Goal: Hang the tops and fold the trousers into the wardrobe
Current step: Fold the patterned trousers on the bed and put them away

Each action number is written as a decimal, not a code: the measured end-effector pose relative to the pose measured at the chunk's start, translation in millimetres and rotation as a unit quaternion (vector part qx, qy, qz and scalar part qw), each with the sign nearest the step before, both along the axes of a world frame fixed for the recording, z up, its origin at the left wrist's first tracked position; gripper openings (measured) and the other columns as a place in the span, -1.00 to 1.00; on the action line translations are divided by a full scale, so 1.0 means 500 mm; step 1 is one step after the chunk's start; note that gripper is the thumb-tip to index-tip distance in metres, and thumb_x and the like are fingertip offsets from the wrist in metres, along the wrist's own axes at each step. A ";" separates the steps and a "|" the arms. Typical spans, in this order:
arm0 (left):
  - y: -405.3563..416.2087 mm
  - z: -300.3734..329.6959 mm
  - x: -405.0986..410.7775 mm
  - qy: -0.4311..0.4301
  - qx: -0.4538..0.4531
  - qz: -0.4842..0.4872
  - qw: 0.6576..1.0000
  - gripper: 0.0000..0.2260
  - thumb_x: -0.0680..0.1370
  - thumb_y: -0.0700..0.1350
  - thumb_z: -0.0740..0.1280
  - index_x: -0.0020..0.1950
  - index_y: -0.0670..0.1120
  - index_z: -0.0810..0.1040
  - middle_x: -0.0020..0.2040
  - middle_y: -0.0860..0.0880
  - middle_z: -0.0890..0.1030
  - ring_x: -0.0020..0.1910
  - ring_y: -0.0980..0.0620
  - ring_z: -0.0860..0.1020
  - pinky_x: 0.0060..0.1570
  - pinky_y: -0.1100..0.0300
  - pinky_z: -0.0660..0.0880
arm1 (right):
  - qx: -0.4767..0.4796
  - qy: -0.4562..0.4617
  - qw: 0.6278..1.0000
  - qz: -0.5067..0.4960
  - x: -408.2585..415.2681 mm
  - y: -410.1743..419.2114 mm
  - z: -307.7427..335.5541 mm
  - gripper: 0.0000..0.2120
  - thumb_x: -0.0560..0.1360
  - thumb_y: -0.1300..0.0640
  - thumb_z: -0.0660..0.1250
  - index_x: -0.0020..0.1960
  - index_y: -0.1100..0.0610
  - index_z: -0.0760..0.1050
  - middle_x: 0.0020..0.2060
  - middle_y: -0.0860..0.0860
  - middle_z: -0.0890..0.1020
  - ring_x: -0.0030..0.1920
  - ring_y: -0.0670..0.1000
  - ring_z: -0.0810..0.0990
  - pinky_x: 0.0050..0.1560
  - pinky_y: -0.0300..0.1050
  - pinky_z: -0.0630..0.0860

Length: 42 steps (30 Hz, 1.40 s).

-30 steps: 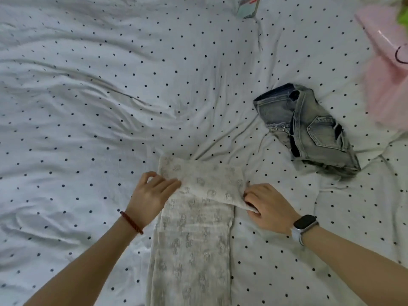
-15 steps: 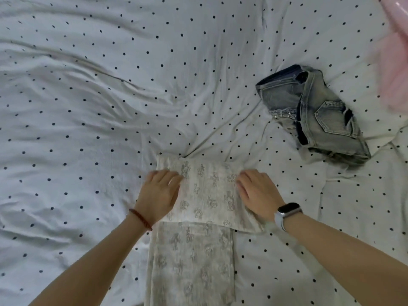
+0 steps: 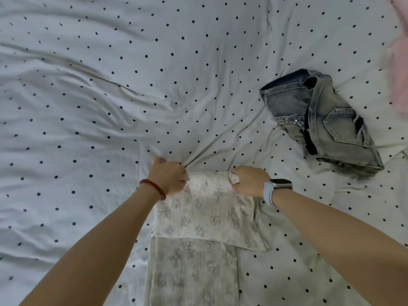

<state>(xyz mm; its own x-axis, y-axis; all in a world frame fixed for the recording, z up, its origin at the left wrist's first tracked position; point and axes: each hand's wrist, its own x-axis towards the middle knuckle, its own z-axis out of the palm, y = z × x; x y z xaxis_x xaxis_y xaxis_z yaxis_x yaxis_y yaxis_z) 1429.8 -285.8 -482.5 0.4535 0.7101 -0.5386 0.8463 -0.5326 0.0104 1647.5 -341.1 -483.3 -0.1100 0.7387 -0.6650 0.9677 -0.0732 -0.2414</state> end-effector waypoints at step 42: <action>-0.285 -0.169 -0.001 -0.165 0.140 0.119 0.969 -0.49 0.62 0.14 -0.18 0.51 -0.04 0.05 0.51 -0.17 0.14 0.50 -0.13 0.03 0.43 -0.16 -0.02 | 0.237 -0.073 0.966 0.066 -0.073 -0.203 -0.122 -0.49 0.54 -0.06 -0.02 0.45 0.06 0.14 0.41 0.18 0.32 0.41 0.20 0.31 0.34 0.33 0.21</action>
